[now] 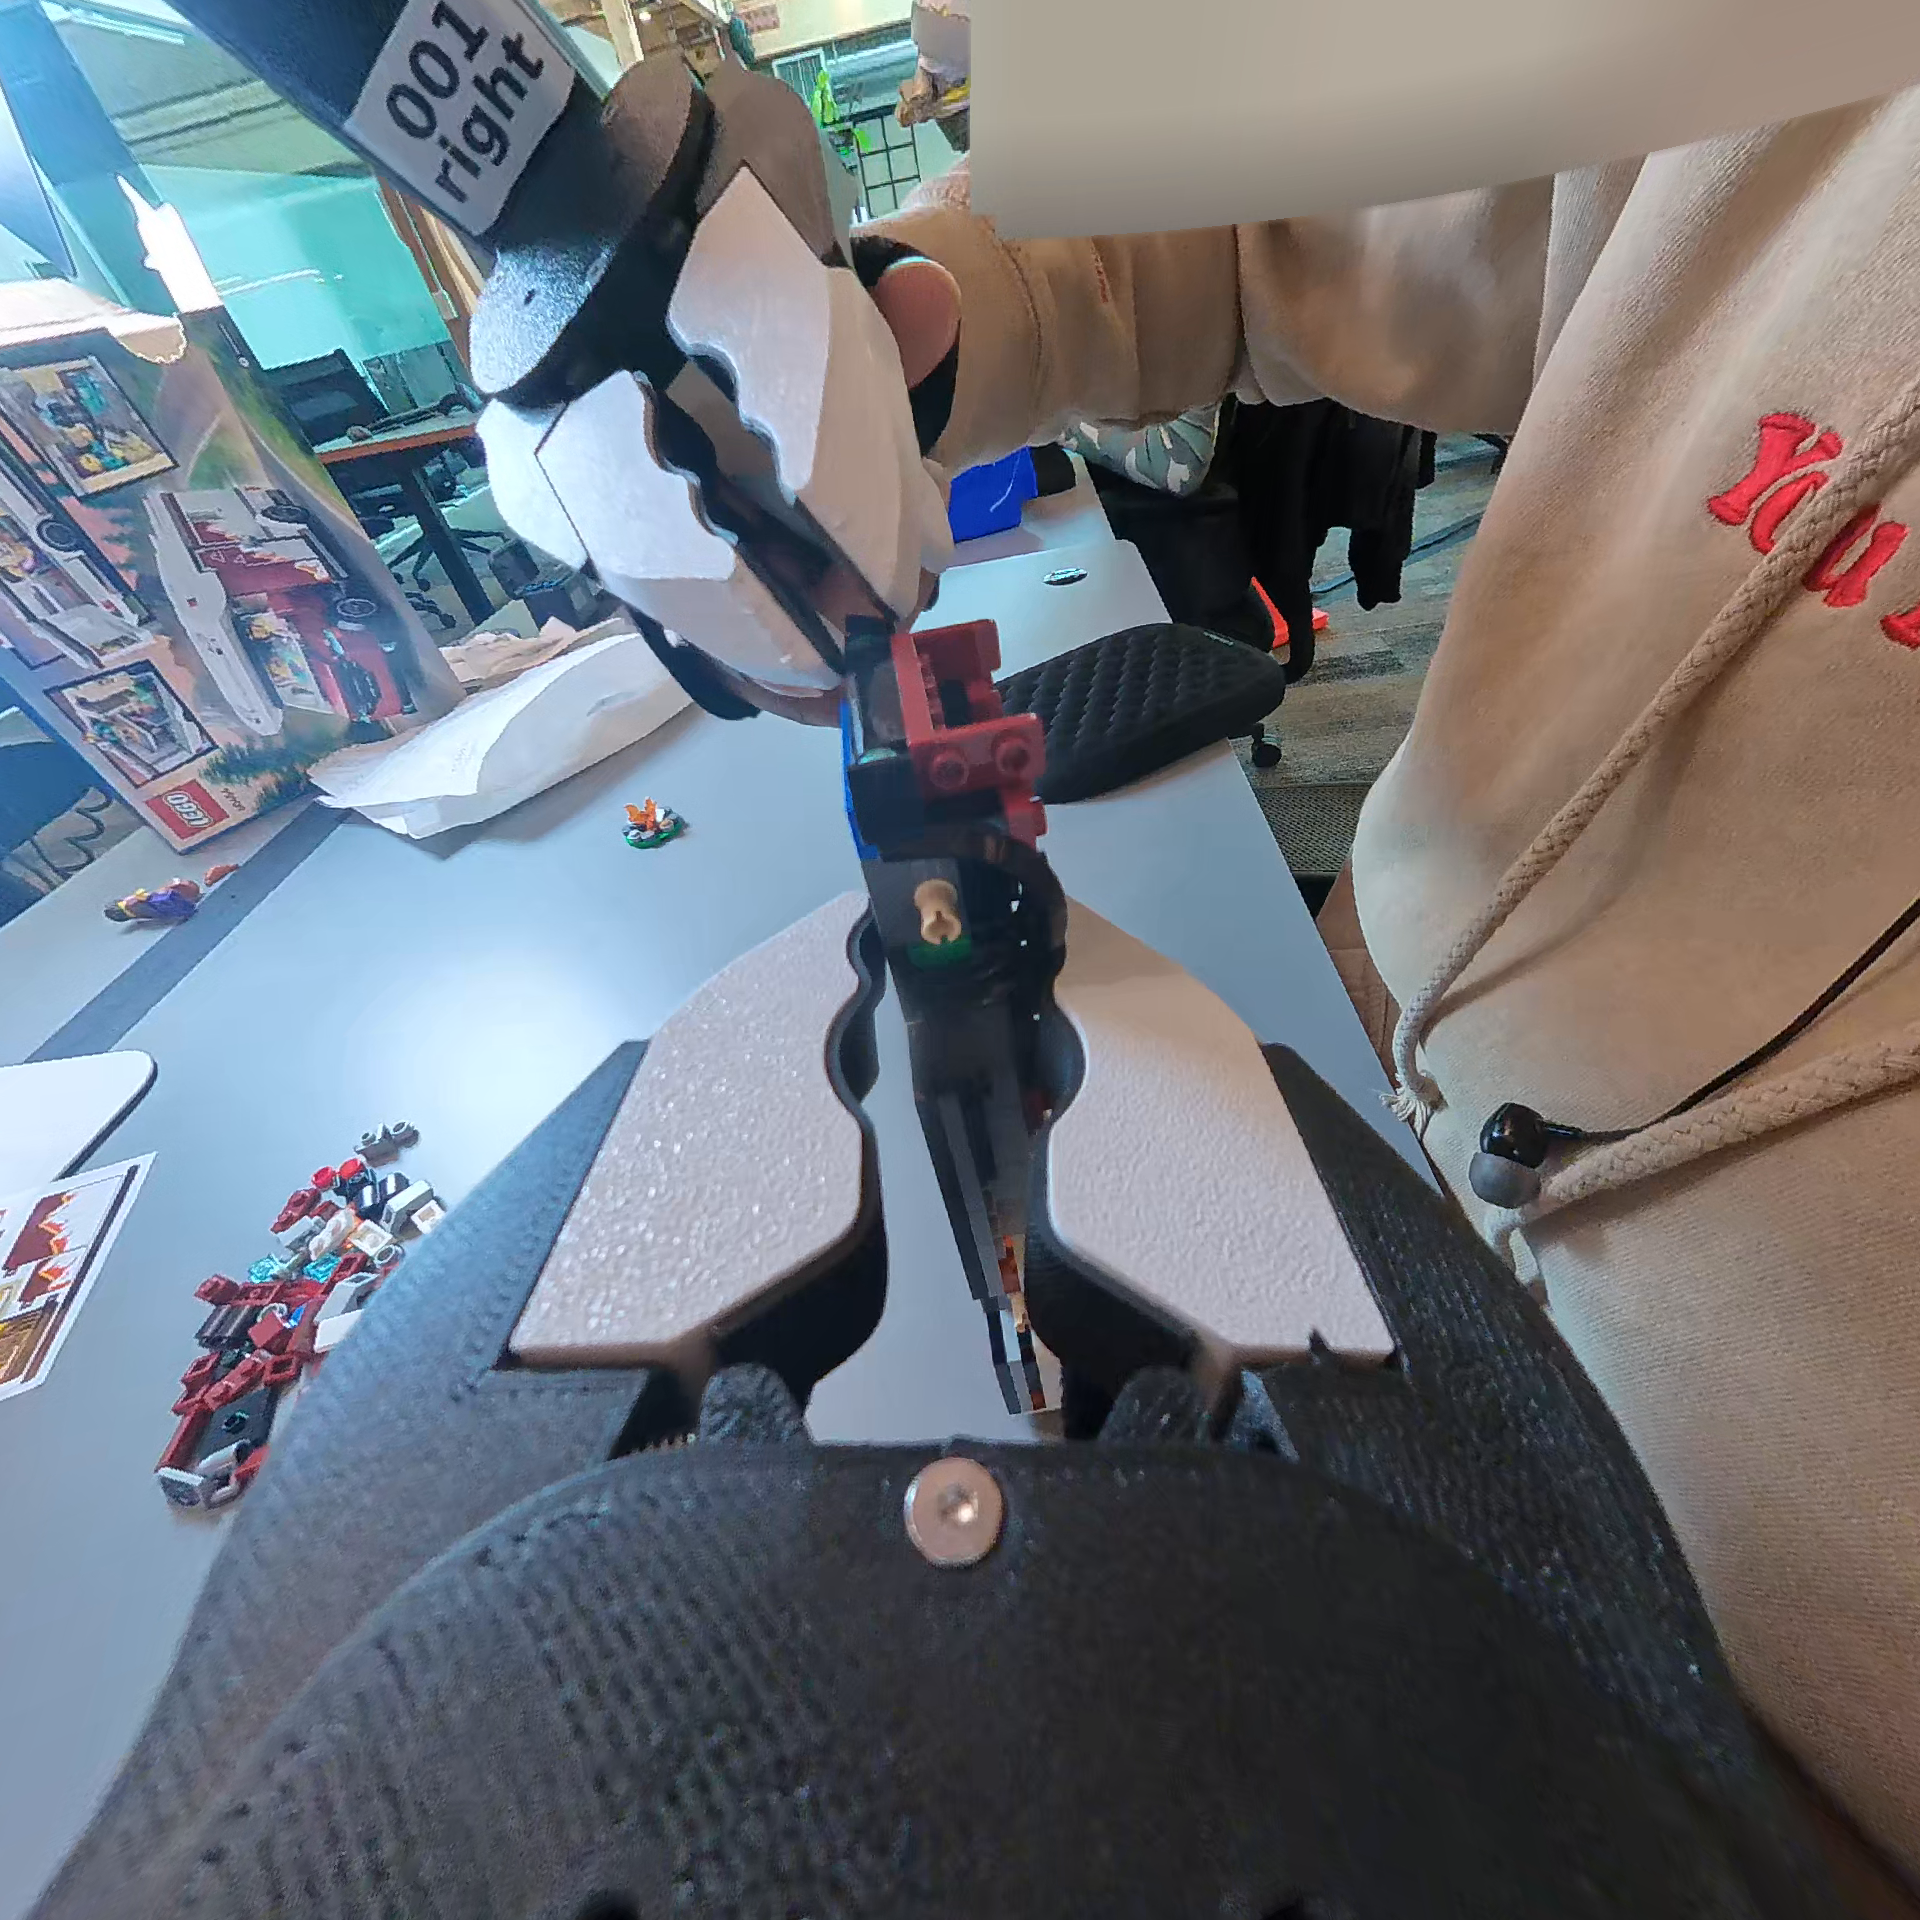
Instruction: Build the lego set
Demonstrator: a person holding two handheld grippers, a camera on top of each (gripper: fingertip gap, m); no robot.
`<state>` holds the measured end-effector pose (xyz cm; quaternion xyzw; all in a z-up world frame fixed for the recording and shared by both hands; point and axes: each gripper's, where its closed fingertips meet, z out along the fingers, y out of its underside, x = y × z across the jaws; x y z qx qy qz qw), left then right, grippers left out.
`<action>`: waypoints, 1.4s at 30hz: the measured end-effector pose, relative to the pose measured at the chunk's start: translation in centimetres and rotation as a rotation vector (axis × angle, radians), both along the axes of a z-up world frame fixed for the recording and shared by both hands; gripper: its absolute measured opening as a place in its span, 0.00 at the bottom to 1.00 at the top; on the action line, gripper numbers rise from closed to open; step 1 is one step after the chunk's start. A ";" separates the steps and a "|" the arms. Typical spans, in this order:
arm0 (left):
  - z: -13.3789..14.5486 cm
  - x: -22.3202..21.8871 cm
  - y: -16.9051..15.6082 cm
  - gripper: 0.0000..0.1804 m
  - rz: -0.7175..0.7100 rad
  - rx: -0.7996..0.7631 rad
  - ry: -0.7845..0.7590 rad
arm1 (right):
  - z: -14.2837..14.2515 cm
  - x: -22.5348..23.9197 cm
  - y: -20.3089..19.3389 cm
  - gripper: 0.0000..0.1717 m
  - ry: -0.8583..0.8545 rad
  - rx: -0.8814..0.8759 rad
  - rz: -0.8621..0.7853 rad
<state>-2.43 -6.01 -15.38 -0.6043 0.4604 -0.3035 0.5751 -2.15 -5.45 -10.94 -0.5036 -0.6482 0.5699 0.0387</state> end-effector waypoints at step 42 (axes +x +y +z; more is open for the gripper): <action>-0.1 0.1 -0.1 0.14 -0.010 -0.024 0.006 | 0.1 -0.1 -0.4 0.04 0.084 0.325 -0.006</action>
